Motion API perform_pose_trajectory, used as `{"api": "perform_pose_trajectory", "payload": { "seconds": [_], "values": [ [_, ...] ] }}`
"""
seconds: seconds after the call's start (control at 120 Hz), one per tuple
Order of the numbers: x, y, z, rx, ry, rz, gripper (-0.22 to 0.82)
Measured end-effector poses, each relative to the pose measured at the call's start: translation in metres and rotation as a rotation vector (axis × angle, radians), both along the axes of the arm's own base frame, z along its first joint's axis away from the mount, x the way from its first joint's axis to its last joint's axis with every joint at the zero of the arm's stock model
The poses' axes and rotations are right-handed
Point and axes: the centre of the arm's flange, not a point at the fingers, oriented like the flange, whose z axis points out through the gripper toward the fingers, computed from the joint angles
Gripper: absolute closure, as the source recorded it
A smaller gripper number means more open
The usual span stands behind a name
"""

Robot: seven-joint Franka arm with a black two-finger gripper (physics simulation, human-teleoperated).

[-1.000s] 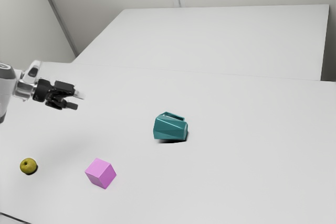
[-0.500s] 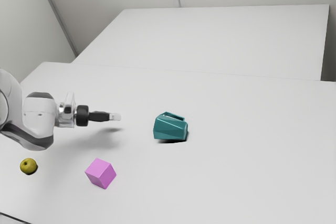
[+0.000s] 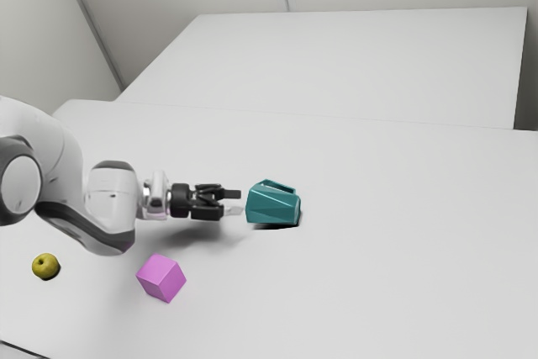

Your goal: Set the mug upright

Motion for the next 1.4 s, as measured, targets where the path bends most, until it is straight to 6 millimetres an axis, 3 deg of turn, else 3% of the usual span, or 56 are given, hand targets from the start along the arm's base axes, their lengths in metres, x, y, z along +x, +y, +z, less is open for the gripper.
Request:
{"api": "perform_pose_trajectory", "payload": {
  "seconds": [0.583, 0.992, 1.4],
  "values": [
    [0.007, -0.042, -0.016, 0.069, -0.133, -0.054, 0.01],
    [0.015, -0.048, -0.014, 0.076, -0.187, -0.032, 0.49],
    [0.03, -0.048, 0.0, 0.085, -0.243, -0.038, 0.74]
  ]
}}
